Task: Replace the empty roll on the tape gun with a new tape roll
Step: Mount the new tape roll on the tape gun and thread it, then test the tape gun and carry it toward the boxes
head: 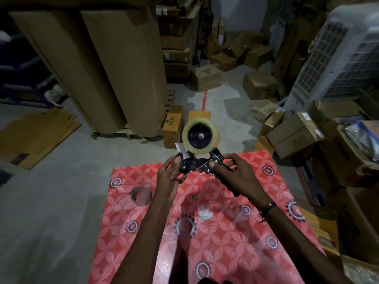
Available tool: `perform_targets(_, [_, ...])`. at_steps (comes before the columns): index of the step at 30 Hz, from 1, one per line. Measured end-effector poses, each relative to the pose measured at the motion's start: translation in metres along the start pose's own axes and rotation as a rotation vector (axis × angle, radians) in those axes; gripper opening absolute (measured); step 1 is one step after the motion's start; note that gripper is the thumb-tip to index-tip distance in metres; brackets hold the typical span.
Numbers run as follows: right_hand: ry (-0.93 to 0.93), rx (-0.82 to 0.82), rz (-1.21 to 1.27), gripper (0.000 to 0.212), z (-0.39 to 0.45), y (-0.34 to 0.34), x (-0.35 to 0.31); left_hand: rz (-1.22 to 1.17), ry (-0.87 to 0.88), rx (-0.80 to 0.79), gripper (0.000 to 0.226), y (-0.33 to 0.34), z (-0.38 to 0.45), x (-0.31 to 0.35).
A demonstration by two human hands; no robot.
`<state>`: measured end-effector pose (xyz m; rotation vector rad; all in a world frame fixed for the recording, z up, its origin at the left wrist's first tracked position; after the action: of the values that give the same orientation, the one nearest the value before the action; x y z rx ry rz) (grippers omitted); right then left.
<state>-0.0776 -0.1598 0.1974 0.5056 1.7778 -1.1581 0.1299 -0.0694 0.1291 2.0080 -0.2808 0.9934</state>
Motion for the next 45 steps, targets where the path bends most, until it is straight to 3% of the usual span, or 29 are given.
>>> perform_targets(8, [0.057,-0.166,-0.039,0.051,-0.021,0.017,0.005,-0.097,-0.036,-0.036,0.022,-0.027,-0.007,-0.023])
perform_targets(12, [0.102,-0.217,-0.027,0.046,-0.030,0.022,0.013,-0.008,-0.070,-0.144,0.057,-0.037,-0.007,-0.035])
perform_targets(14, [0.115,-0.235,-0.047,0.044,-0.032,0.023,0.015,0.014,-0.099,-0.158,0.064,-0.040,-0.005,-0.042])
perform_targets(19, [0.081,-0.132,-0.148,0.042,-0.042,0.024,0.016,0.077,-0.162,-0.224,0.045,-0.038,0.001,-0.051])
perform_targets(22, [0.063,-0.044,-0.145,0.039,-0.054,0.023,0.021,0.111,-0.212,-0.227,0.044,-0.032,0.004,-0.052])
perform_targets(26, [0.080,0.031,-0.147,0.046,-0.069,0.016,0.049,0.352,-0.205,-0.237,0.025,-0.034,0.002,-0.056])
perform_targets(32, [0.080,0.040,-0.289,0.053,-0.095,-0.001,0.125,0.744,-0.105,-0.171,0.022,-0.070,-0.017,-0.097])
perform_targets(35, [0.100,0.046,-0.329,0.053,-0.107,-0.001,0.164,0.980,-0.124,-0.168,0.034,-0.082,-0.040,-0.128])
perform_targets(40, [0.119,0.011,-0.396,0.058,-0.125,0.006,0.221,1.455,-0.169,-0.215,0.075,-0.105,-0.070,-0.191])
perform_targets(45, [0.108,0.039,-0.460,0.056,-0.139,0.020,0.268,1.719,-0.200,-0.289,0.093,-0.108,-0.096,-0.226])
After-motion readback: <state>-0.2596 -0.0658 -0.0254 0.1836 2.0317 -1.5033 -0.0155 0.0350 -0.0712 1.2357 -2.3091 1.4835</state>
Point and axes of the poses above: each hand's wrist, its own z-axis towards the middle knuckle, its own y-axis out of the palm, x = y × z, the point moved 2 cm from there along z, towards the middle knuckle, and after that the axes turned 11 degrees about -z, right-handed, at the moved point
